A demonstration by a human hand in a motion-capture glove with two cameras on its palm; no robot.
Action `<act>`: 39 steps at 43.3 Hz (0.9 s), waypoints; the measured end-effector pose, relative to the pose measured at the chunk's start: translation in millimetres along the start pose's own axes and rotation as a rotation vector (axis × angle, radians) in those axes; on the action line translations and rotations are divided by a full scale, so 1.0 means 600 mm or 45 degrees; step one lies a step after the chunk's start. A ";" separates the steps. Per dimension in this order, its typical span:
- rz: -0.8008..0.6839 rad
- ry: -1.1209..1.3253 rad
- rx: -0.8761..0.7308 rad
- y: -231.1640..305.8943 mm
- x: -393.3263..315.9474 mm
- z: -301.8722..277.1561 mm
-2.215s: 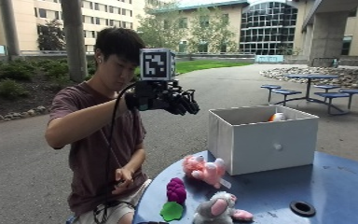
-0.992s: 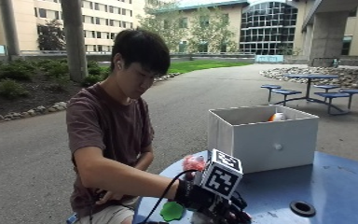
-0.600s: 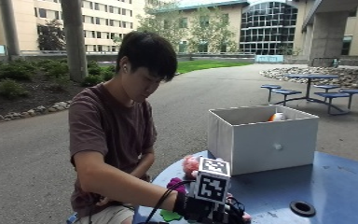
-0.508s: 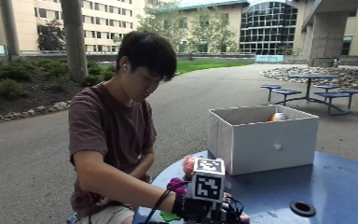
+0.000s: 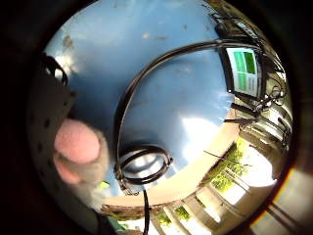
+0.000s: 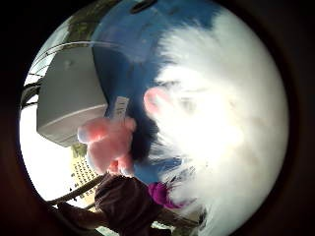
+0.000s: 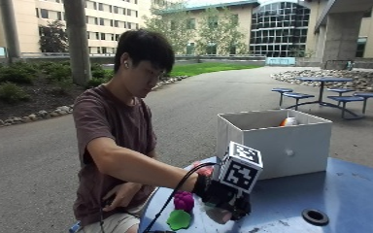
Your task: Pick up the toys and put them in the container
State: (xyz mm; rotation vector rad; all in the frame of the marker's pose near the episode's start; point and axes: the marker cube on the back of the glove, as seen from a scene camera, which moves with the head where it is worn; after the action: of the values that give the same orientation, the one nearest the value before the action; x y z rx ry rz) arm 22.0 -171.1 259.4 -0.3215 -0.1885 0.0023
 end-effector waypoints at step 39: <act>-0.542 0.300 0.389 -0.033 -0.707 -0.436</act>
State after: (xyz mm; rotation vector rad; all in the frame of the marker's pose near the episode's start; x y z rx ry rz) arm -347.0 -285.7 -56.0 0.0285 -0.0181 -0.4225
